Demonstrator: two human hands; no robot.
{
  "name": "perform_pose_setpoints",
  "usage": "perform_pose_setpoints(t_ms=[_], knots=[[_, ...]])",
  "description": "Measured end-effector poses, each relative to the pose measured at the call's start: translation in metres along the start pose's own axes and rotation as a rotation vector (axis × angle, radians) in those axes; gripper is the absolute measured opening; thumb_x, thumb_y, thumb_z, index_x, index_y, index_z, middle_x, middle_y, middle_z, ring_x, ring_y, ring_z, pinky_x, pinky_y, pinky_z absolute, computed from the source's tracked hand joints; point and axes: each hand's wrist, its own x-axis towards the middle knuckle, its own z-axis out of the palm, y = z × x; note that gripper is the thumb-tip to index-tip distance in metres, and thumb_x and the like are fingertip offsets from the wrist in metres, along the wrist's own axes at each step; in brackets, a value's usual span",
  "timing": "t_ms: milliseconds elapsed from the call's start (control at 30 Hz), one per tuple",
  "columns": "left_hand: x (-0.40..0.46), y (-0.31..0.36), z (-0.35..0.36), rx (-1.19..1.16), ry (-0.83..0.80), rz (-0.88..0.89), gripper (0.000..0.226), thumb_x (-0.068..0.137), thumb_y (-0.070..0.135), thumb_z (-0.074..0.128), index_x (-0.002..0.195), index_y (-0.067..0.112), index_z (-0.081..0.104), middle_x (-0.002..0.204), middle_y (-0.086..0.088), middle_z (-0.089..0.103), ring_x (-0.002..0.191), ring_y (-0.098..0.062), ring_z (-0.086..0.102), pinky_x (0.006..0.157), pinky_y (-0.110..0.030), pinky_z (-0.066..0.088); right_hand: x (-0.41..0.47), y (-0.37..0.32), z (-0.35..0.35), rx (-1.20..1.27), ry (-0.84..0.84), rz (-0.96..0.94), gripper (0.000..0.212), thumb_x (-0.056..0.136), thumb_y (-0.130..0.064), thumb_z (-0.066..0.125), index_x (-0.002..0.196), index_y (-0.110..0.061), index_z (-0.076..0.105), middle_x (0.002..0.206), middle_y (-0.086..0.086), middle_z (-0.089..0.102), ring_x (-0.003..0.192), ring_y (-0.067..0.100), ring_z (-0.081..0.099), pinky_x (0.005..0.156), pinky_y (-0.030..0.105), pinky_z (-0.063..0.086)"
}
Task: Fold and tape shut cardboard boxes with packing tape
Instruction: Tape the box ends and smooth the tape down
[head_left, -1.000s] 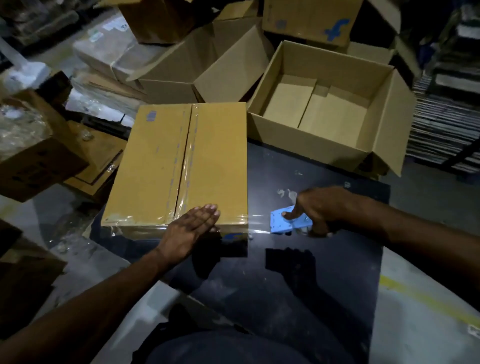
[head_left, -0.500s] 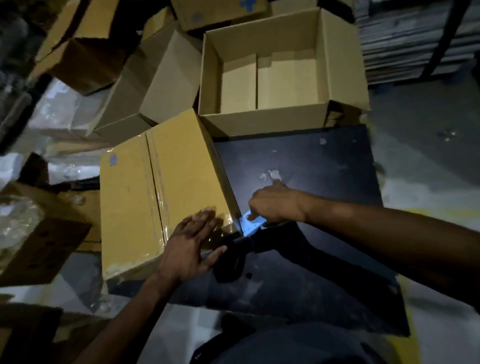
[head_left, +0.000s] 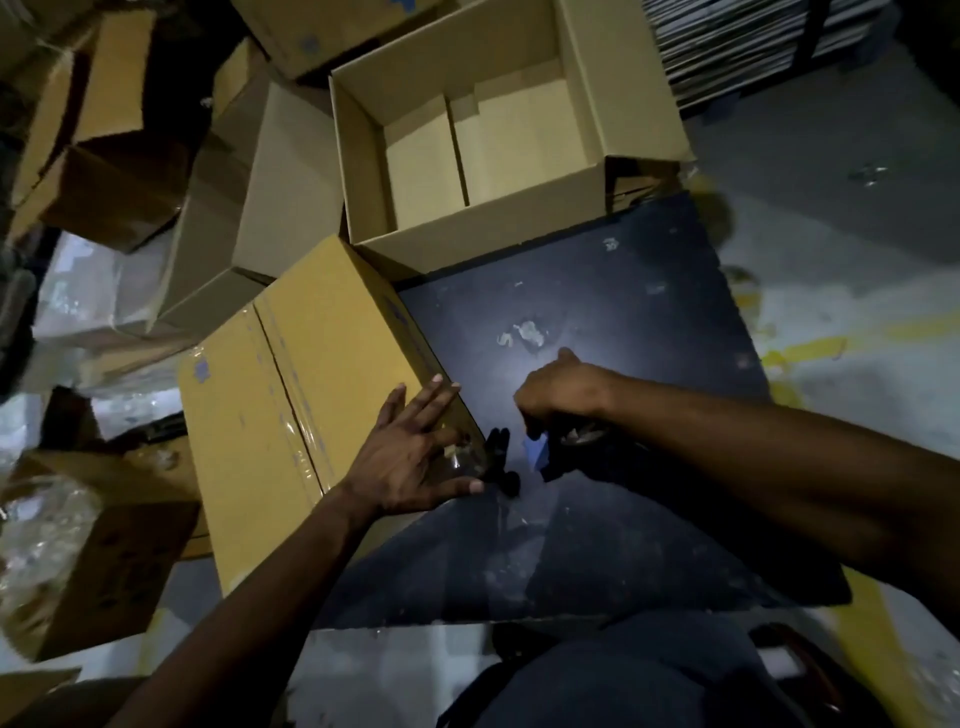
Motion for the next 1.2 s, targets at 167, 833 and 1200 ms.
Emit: perform_pose_setpoints(t_ms=[167, 833, 1200], knots=[[0.019, -0.012, -0.003, -0.162, -0.026, 0.019, 0.07, 0.107, 0.081, 0.025, 0.13, 0.041, 0.078, 0.183, 0.007, 0.013, 0.17, -0.016, -0.005, 0.131, -0.069, 0.002, -0.007, 0.04, 0.015, 0.221, 0.015, -0.012, 0.026, 0.096, -0.032, 0.076, 0.121, -0.039, 0.076, 0.124, -0.013, 0.064, 0.116, 0.019, 0.065, 0.106, 0.041, 0.054], [0.064, -0.02, 0.03, -0.378, 0.338, 0.024, 0.032, 0.117, 0.038, 0.043, 0.137, 0.032, 0.067, 0.159, 0.004, 0.057, 0.165, -0.015, 0.025, 0.131, -0.06, 0.016, 0.004, -0.046, 0.119, 1.472, 0.943, 0.069, 0.077, 0.089, 0.013, 0.053, 0.15, -0.034, 0.059, 0.148, -0.015, 0.059, 0.124, -0.005, 0.06, 0.097, 0.007, 0.047], [0.073, -0.027, 0.038, -0.392, 0.374, 0.099, 0.053, 0.116, 0.056, 0.027, 0.144, 0.036, 0.067, 0.165, 0.01, 0.052, 0.167, -0.01, 0.017, 0.133, -0.062, 0.013, 0.067, -0.136, 0.131, 1.821, 1.534, 0.085, 0.07, 0.079, 0.005, 0.065, 0.141, -0.029, 0.063, 0.143, -0.008, 0.068, 0.135, 0.007, 0.062, 0.106, 0.031, 0.055]])
